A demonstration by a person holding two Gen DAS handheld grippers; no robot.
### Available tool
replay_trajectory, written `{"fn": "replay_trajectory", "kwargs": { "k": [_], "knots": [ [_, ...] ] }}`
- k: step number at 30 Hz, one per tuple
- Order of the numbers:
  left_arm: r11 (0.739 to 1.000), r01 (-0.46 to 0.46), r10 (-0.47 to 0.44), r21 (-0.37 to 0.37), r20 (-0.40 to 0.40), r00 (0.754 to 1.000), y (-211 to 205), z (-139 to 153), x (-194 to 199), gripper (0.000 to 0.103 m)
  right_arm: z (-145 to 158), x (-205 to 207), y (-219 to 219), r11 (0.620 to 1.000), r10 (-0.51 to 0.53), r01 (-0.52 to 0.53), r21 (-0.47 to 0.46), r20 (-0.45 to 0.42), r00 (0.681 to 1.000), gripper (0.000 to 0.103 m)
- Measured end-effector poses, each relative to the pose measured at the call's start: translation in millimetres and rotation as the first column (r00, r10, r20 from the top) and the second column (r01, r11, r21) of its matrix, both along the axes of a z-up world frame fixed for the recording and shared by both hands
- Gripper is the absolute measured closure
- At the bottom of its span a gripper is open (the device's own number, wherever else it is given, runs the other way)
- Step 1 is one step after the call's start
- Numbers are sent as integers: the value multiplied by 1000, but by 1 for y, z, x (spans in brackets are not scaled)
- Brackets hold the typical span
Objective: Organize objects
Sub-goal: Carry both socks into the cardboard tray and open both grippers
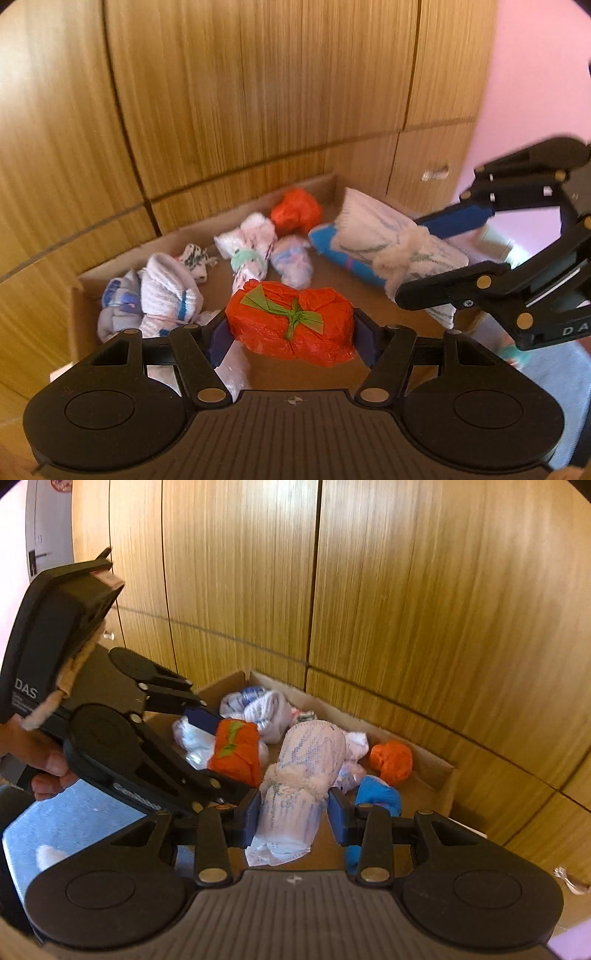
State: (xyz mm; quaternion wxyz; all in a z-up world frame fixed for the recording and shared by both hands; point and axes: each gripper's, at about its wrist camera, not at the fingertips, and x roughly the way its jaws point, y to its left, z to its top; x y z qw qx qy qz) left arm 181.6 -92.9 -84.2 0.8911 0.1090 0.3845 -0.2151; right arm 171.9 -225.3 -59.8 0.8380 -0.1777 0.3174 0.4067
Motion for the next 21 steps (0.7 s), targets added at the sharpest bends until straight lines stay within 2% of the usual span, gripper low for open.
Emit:
{"fn": "replay_trajectory", "kwargs": {
  "k": [6,11,17,21],
  "knots": [
    [995,59,-57,86,-33,998,-7,-27,18,33,-28,28,13,996,38,-42,-74,-53,998,67],
    [991,77,-72,108,-49,996,-10,-38,28,33,-45,40,22,984,88,-98,-146,-76,993,68],
    [998,17,-14,56,-59,998,-5,-40,40,32,-47,57,25,978,72,-83,-190,-64,995,69],
    [998,-7,10,59,-60,998,-5,-40,43,32,-51,61,26,971,63,-72,-228,-45,997,71]
  ]
}}
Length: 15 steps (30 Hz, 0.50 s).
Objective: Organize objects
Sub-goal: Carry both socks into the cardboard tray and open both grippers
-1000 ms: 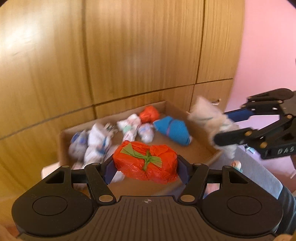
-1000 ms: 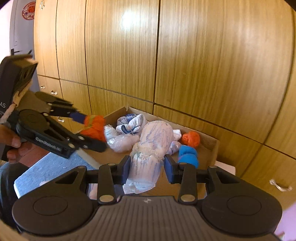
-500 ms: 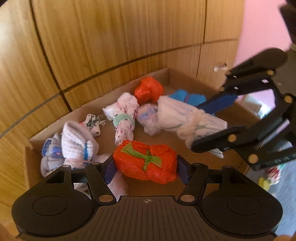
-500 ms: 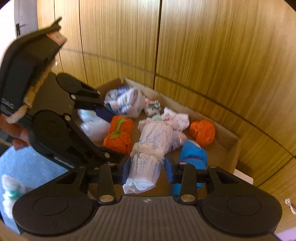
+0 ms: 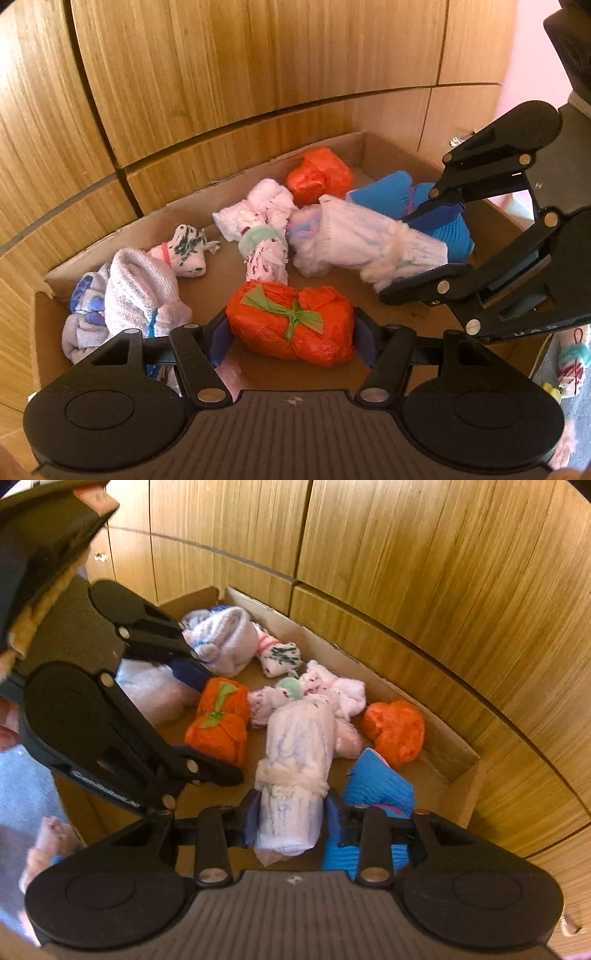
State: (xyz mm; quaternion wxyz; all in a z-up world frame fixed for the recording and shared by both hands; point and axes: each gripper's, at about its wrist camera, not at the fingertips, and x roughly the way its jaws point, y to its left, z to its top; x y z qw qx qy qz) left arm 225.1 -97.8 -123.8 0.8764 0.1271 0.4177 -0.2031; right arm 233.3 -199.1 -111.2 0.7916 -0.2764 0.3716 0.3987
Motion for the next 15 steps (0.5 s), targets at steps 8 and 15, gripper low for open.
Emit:
{"fn": "replay_trajectory", "kwargs": {
  "k": [8,15],
  "knots": [
    [999,-32,33,29,-13,999,-2,2,2,31,-4,2,-2,999,-34,34,-2,-8,999,67],
    [998,-39,40,55,-12,999,-7,3,7,24,5,-7,-7,999,-32,32,2,-3,999,55]
  ]
}}
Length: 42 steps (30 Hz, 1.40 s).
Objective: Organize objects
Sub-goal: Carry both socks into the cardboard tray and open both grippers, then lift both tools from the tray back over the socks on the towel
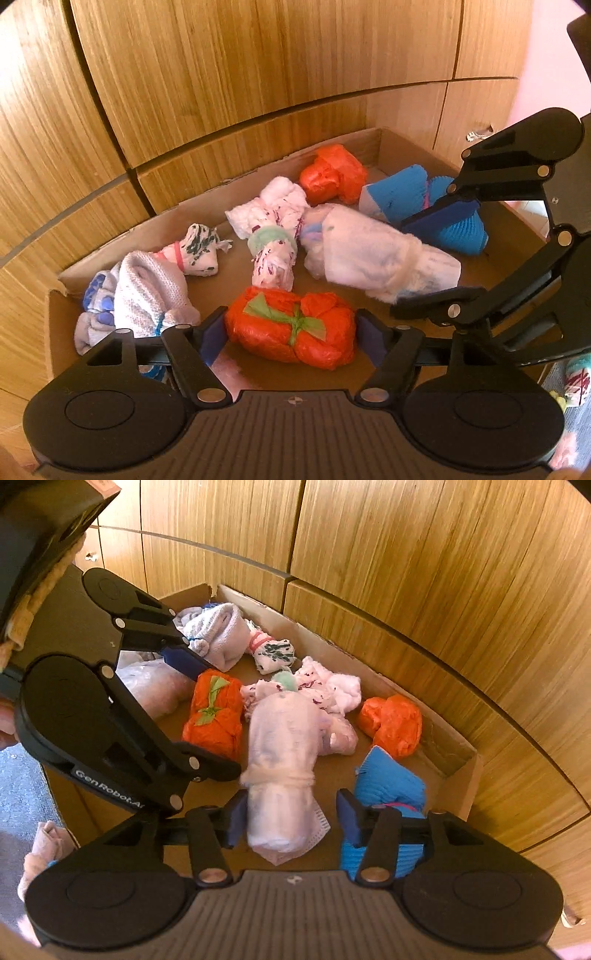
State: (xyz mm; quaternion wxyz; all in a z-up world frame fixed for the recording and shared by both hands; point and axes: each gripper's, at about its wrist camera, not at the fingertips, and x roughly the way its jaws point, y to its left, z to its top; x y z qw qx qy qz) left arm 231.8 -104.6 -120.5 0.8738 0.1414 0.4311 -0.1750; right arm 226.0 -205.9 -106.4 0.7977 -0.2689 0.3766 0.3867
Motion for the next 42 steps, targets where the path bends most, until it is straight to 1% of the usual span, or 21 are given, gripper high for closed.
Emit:
{"fn": "replay_trajectory", "kwargs": {
  "k": [3,8,10,11,13,16,20,22,25,27,29,32,35,37,42],
  "knots": [
    [1000,1,-1,13,7,1000,-1,3,-1,18,3,-3,-3,1000,3,-3,0,3,1000,51],
    [1000,-10,10,4,7,1000,0,12,-5,15,10,-5,-5,1000,-2,2,10,4,1000,47],
    [1000,-6,5,5,16,1000,1,16,-9,14,14,-8,-5,1000,2,-2,11,13,1000,45],
    [1000,-4,4,4,18,1000,-3,17,-4,14,16,-10,-5,1000,3,-3,13,18,1000,45],
    [1000,-4,4,0,28,1000,-4,23,-10,13,21,-13,-6,1000,3,-3,22,21,1000,44],
    [1000,-3,3,-7,44,999,-4,33,-18,10,25,-19,-7,999,-2,1,40,28,1000,41],
    [1000,-17,18,-22,67,998,1,42,-30,10,34,-29,-10,998,-9,6,62,39,999,40],
    [999,-26,29,-37,90,995,9,53,-43,9,40,-36,-14,997,-20,16,82,52,998,39],
    [997,-43,51,-63,124,991,21,69,-65,9,53,-52,-24,991,-37,28,133,66,997,30],
    [995,-58,70,-86,151,986,31,80,-87,8,61,-65,-31,986,-56,41,161,89,994,27],
    [992,-66,84,-106,178,980,39,89,-109,7,67,-79,-39,981,-68,48,190,102,992,19],
    [988,-83,108,-127,211,971,49,96,-141,6,74,-103,-51,974,-92,63,216,129,987,10],
    [982,-104,138,-157,225,964,57,96,-171,4,78,-122,-62,967,-113,76,243,143,983,7],
    [980,-121,156,-158,239,958,59,95,-190,4,77,-134,-70,959,-137,96,266,142,980,5],
    [972,-155,200,-175,277,940,59,79,-240,1,67,-157,-90,941,-199,145,305,151,968,2]
  ]
}}
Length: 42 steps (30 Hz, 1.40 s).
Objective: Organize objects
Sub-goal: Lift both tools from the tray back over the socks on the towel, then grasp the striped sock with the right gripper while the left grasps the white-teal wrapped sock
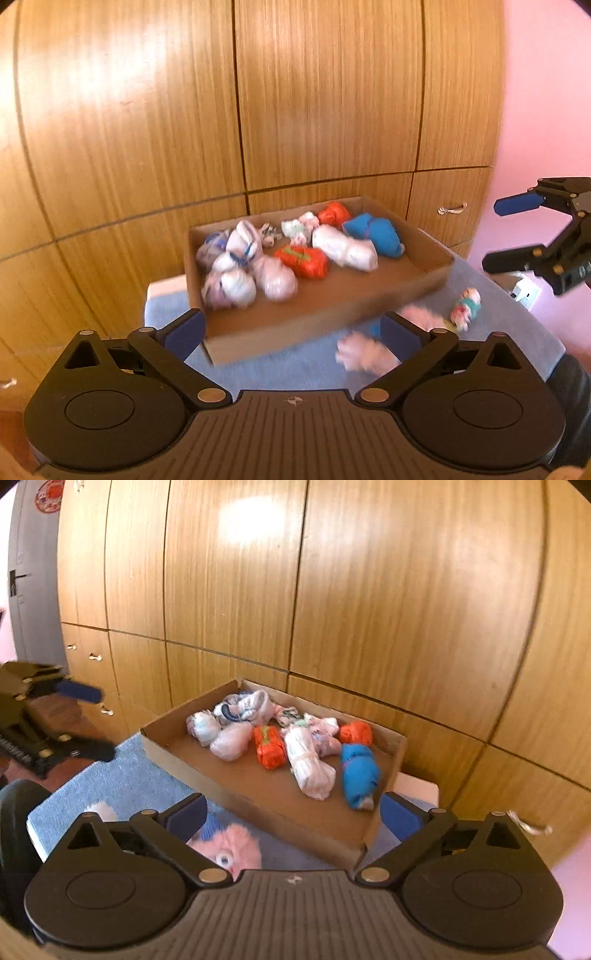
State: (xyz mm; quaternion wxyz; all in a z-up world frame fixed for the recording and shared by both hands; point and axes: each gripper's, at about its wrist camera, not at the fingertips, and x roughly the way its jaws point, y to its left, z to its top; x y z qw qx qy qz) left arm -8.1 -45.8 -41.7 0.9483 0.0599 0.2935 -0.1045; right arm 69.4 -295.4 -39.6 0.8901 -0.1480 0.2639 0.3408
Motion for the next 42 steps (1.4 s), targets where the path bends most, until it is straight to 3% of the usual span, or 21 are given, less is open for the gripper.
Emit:
{"fn": "replay_trajectory", "kwargs": {
  "k": [6,12,22,27,37,42],
  "knots": [
    [1000,-10,10,12,28,1000,-12,-33,-44,1,-42,-9,-13,998,-56,56,-6,-3,998,1],
    [1000,-12,13,-21,12,1000,-21,-57,-52,1,-78,-5,-16,996,-87,87,-5,-38,995,5],
    [1000,-17,17,10,-18,1000,-32,-90,-37,1,-92,5,-21,991,-126,128,31,-54,991,6],
    [1000,-8,9,24,-23,1000,-34,-97,-33,1,-101,10,-17,988,-151,151,5,-55,987,10],
    [1000,8,-9,-15,-47,999,-30,-102,-23,5,-104,18,-20,986,-165,167,20,-94,982,38],
    [999,33,-36,-43,-69,997,-30,-105,-22,21,-104,17,-20,987,-152,156,36,-88,984,47]
  ]
}}
